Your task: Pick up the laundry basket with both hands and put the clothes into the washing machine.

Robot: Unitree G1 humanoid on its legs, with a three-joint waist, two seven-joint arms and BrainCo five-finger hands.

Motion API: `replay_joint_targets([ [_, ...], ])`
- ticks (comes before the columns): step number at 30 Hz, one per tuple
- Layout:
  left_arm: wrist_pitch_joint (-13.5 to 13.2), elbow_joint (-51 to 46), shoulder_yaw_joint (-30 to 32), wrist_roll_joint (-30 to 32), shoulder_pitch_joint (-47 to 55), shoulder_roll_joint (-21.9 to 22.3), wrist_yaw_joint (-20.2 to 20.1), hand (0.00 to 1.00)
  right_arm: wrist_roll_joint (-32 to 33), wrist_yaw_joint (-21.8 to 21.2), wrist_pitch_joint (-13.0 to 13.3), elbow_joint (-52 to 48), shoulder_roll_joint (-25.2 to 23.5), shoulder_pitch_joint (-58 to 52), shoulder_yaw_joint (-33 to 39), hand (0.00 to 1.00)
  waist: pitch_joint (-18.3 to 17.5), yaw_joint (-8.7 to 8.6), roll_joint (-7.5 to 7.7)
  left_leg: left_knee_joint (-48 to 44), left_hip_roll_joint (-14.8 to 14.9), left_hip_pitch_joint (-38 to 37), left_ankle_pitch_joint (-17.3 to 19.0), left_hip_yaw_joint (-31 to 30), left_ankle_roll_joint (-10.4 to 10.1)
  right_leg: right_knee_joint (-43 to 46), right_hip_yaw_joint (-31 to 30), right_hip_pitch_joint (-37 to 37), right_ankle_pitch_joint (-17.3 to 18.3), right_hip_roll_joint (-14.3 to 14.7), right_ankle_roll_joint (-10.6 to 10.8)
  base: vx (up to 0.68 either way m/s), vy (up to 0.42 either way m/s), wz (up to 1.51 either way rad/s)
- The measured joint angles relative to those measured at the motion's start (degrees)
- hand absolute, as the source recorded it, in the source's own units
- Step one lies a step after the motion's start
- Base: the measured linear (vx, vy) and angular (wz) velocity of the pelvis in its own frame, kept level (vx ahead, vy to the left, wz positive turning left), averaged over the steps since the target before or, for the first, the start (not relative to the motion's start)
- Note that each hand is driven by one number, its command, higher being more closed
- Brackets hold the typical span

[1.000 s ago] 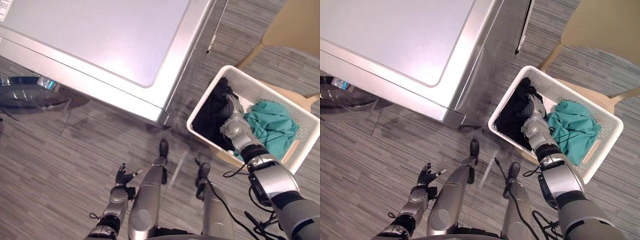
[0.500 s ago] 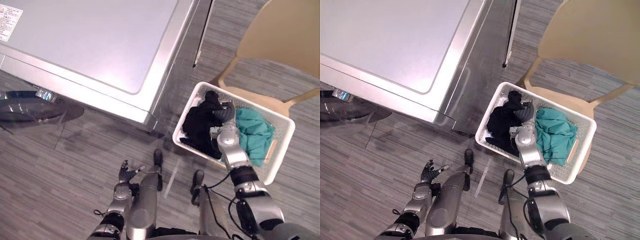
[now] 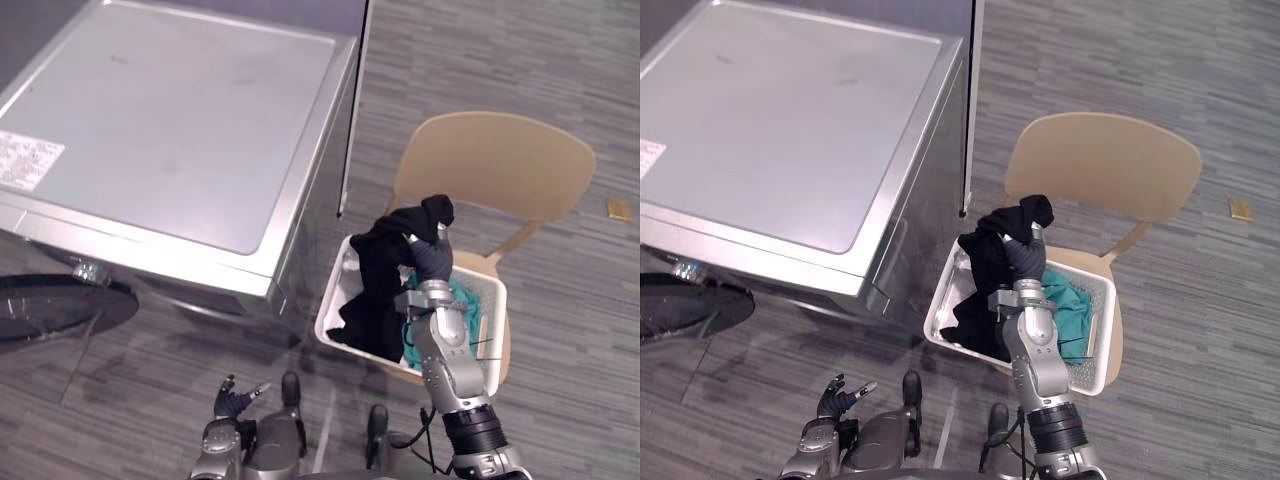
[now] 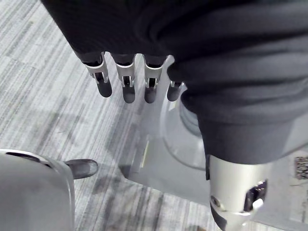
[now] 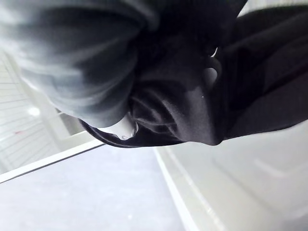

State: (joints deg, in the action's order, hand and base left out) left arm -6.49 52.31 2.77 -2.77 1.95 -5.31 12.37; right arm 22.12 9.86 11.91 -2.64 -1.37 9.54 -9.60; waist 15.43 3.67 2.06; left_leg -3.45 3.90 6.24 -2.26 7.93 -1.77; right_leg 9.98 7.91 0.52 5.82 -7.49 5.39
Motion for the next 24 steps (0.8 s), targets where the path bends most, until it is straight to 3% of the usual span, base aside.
replay_joint_targets([
  [2,0.0,0.0,0.1,0.0,-0.3,0.0,0.0,0.0,2.1,-0.1,0.8,-1.0,0.0,0.0,0.1,1.0,0.0,0.06,-0.1,-2.0,0.2,0.3,0.1,-3.1,0.2,4.7,-0.2,0.0,0.6,0.3,0.6,0.02,0.017,0.77],
  [3,0.0,-0.1,0.1,0.0,-0.4,-0.1,0.0,0.0,2.8,-0.1,1.3,-2.3,-0.1,0.1,0.1,1.0,-0.1,0.08,-0.16,-2.4,0.2,0.4,0.8,-4.3,1.1,10.2,-1.0,1.1,3.0,0.0,0.8,0.0,-0.025,1.31],
  [4,0.0,-0.2,0.2,0.0,-0.8,-0.5,0.0,0.0,3.8,-0.1,2.0,-3.9,-0.1,0.1,-0.1,1.0,-0.3,-0.09,0.25,-3.1,-1.0,1.3,1.0,-6.7,1.4,18.8,-2.3,2.7,6.1,-0.9,0.4,0.01,-0.046,1.37],
  [6,-0.3,-1.8,0.3,0.0,-0.2,-0.6,0.2,0.0,4.3,-0.1,2.9,-4.4,0.0,1.9,-1.3,1.0,-0.7,0.64,0.6,-5.8,-2.6,3.4,1.0,-9.5,1.3,23.7,-5.4,2.4,7.1,-0.8,1.1,-0.03,-0.103,1.34],
  [7,-0.5,-3.3,1.0,-0.1,1.0,-0.7,0.3,0.0,4.3,-0.1,3.1,-4.4,0.0,4.1,-2.9,1.0,-1.2,0.79,0.52,-7.5,-3.0,5.6,0.7,-10.4,1.0,20.6,-6.4,1.1,9.4,-0.3,0.8,-0.13,-0.176,0.93],
  [9,-1.0,-5.6,2.6,-1.3,2.6,0.0,0.6,0.0,4.4,-0.1,3.3,-4.4,0.2,9.6,-5.5,1.0,-1.5,3.44,0.07,-7.8,-2.6,10.2,-1.6,-12.0,-0.7,12.7,-5.3,0.6,13.3,1.3,-1.2,-0.2,-0.206,0.34],
  [10,-1.0,-6.2,2.5,-1.8,2.7,0.5,0.8,0.0,4.4,-0.1,3.3,-4.4,0.6,11.0,-5.8,1.0,-1.4,3.43,-0.46,-7.8,-2.4,11.6,-2.5,-13.0,-1.1,11.0,-4.2,0.6,13.8,1.8,-1.5,-0.25,-0.201,0.42],
  [11,-1.0,-7.8,2.1,-2.5,3.2,1.9,1.0,0.0,4.4,0.0,3.3,-4.4,1.6,13.3,-5.8,1.0,-1.5,3.14,-2.39,-7.7,-1.6,13.9,-4.4,-15.3,-1.7,9.0,-2.4,0.7,14.2,3.6,-2.6,-0.22,-0.153,0.6],
  [12,-1.0,-8.8,1.6,-3.3,3.4,2.4,1.0,0.0,4.4,0.1,3.3,-4.4,2.5,14.3,-5.5,1.0,-1.3,3.13,-3.89,-7.5,-1.0,14.8,-5.6,-16.5,-2.1,8.5,-1.5,0.7,14.0,4.9,-3.1,-0.31,-0.169,0.84],
  [13,-1.3,-12.1,-0.9,-4.2,4.6,3.6,1.0,0.0,4.0,0.3,3.3,-3.1,4.8,16.4,-4.6,1.0,-0.6,3.4,-6.27,-5.2,0.5,14.7,-10.3,-17.0,-1.6,8.3,0.2,0.8,13.1,7.1,-4.8,-0.36,-0.153,0.79],
  [14,-1.6,-15.1,-3.3,-4.3,6.1,4.2,0.7,0.0,3.3,0.8,3.0,-2.4,6.3,17.1,-4.4,1.0,-0.8,3.27,-7.99,0.4,1.6,12.4,-8.5,-15.1,1.5,8.3,2.9,0.9,12.2,7.5,-6.4,-0.38,-0.117,0.8],
  [15,-1.7,-16.4,-4.4,-4.3,6.9,4.4,0.3,0.0,2.7,1.2,3.0,-2.6,6.9,17.1,-4.3,1.0,-0.9,3.22,-8.53,2.7,1.8,11.8,-4.6,-13.8,1.2,8.0,4.9,0.8,11.9,7.6,-7.0,-0.46,-0.129,1.33],
  [16,-1.6,-20.4,-5.7,-4.3,7.4,4.8,-0.1,0.0,1.5,1.5,3.1,-3.0,8.1,17.9,-3.7,1.0,-0.6,1.15,-6.7,1.6,0.5,13.1,2.4,-7.7,1.9,5.9,8.3,2.0,10.5,4.1,-9.3,-0.37,-0.077,1.16],
  [18,-1.7,-23.6,-5.6,-4.3,7.8,4.2,0.0,0.0,0.8,1.5,3.1,-3.3,8.1,18.3,-3.9,1.0,-1.2,1.4,-6.14,-3.9,-0.2,14.0,1.1,-4.4,2.6,4.3,9.4,3.1,8.1,2.2,-9.5,-0.33,-0.084,0.74],
  [21,-3.0,-33.0,-5.5,-4.0,8.7,3.5,0.2,0.0,-0.8,1.1,3.0,-3.7,9.0,18.1,-5.3,1.0,-1.8,0.22,-7.05,-15.6,2.1,9.5,3.7,-1.0,0.1,-1.4,12.8,2.8,2.1,1.8,-9.3,-0.25,-0.033,0.62],
  [22,-3.8,-36.9,-6.4,-3.8,8.0,3.4,0.3,0.0,-0.8,1.0,3.0,-4.0,9.1,18.0,-5.5,1.0,-2.2,-0.01,-7.45,-15.6,3.6,5.0,5.4,-0.5,-1.1,-3.8,14.3,2.4,0.2,2.5,-9.4,-0.19,0.031,0.6],
  [23,-4.8,-39.1,-8.1,-3.6,6.8,3.3,0.2,0.0,-0.8,1.0,3.0,-5.4,9.1,17.3,-5.5,1.0,-2.9,-0.33,-8.1,-11.5,4.4,1.3,5.1,-0.7,-1.9,-5.3,15.9,2.3,-0.9,3.3,-9.1,-0.14,0.048,0.9],
  [24,-5.4,-40.9,-10.2,-2.9,5.6,3.5,0.2,0.0,-0.8,0.7,3.0,-6.9,9.1,16.8,-5.5,1.0,-3.8,-1.12,-9.35,-4.7,5.4,-2.6,3.0,-1.5,-4.1,-6.2,18.0,2.3,-1.5,4.4,-8.4,-0.09,0.061,0.93],
])
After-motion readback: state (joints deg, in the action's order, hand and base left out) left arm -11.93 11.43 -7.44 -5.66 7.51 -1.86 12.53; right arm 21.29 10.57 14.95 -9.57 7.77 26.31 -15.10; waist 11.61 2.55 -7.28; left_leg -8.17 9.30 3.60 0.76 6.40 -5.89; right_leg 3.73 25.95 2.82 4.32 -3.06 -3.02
